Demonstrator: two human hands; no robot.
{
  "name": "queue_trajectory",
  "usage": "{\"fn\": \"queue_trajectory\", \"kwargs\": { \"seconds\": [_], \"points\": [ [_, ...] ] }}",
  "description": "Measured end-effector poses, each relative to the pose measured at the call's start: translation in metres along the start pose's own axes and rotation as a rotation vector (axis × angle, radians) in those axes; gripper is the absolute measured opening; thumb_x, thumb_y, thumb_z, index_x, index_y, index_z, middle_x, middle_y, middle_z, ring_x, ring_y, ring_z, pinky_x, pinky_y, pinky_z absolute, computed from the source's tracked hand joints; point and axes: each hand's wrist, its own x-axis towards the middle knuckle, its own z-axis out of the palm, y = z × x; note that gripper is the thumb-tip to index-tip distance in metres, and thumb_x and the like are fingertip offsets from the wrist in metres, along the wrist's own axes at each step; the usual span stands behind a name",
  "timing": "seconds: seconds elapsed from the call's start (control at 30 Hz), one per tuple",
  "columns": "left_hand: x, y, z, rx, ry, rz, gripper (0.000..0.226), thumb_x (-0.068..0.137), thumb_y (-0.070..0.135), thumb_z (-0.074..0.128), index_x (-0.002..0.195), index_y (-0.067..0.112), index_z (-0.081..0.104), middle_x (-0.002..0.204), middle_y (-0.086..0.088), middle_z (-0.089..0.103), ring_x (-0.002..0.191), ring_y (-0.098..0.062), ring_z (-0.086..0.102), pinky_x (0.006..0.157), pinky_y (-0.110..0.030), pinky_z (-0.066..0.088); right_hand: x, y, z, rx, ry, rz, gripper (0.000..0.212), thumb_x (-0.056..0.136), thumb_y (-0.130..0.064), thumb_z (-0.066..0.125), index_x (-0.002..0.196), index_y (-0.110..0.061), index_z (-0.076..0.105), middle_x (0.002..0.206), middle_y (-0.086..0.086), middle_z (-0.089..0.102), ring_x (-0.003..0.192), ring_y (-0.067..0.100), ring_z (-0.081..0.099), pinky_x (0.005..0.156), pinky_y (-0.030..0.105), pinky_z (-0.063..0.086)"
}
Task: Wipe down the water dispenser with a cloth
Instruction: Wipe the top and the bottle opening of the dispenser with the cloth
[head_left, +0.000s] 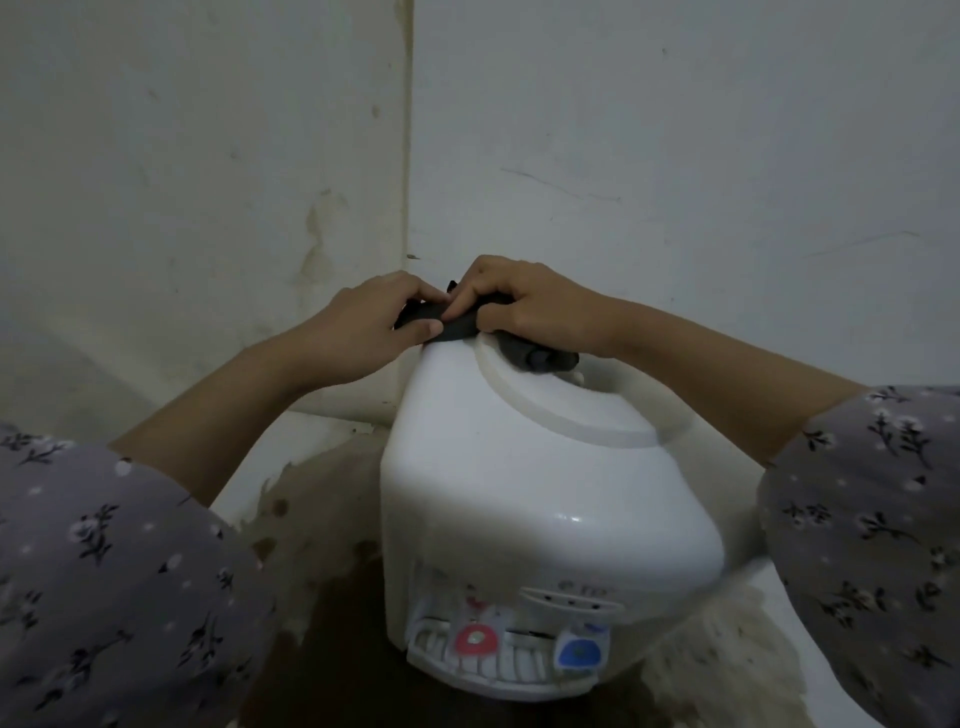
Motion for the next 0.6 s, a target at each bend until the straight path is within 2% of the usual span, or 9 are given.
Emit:
{"fn": "queue_trajectory", "kwargs": {
  "seconds": [0.17,0.37,0.43,0.5,0.6],
  "points": [
    [-0.031,0.001,0.003,-0.079,0.029,0.010,0.028,0.094,0.028,0.051,0.121,0.028,0.052,0.118,0.014,0.050,0.110,-0.009,0.049,0.089,-0.023,0.035,-0.025,-0.014,0.015,-0.036,0.009,-0.046,0.030,0.087,-0.007,0.049,0.102,-0.025,0.068,0.117,-0.007,0.054,0.104,0.008,0.053,0.093,0.021,0.039],
    [-0.065,0.010,0.004,-0.089,0.055,0.091,0.027,0.092,0.024,0.054,0.119,0.025,0.053,0.120,0.011,0.053,0.111,-0.010,0.050,0.097,-0.032,0.039,-0.060,-0.031,0.030,-0.255,0.018,-0.126,0.030,0.088,-0.011,0.051,0.114,-0.019,0.062,0.121,-0.002,0.051,0.103,0.011,0.050,0.092,0.021,0.036],
    [-0.078,0.014,0.006,-0.083,0.079,0.131,0.026,0.092,0.022,0.054,0.119,0.024,0.053,0.122,0.010,0.053,0.111,-0.010,0.050,0.097,-0.031,0.039,-0.072,-0.034,0.040,-0.263,0.048,-0.152,0.032,0.086,-0.015,0.050,0.116,-0.018,0.062,0.121,-0.001,0.051,0.105,0.012,0.050,0.093,0.023,0.037],
    [-0.090,0.017,0.008,-0.070,0.101,0.170,0.027,0.092,0.022,0.054,0.119,0.024,0.053,0.122,0.009,0.053,0.111,-0.009,0.049,0.095,-0.028,0.038,-0.083,-0.036,0.050,-0.257,0.092,-0.184,0.040,0.080,-0.020,0.046,0.116,-0.017,0.062,0.121,0.000,0.051,0.107,0.009,0.049,0.093,0.019,0.037],
    [-0.105,0.019,0.011,-0.045,0.143,0.209,0.028,0.092,0.022,0.055,0.120,0.021,0.054,0.122,0.007,0.055,0.111,-0.010,0.050,0.093,-0.025,0.039,-0.096,-0.038,0.063,-0.241,0.168,-0.221,0.042,0.077,-0.018,0.047,0.116,-0.014,0.063,0.122,-0.001,0.052,0.110,0.005,0.046,0.095,0.020,0.038]
  ]
}}
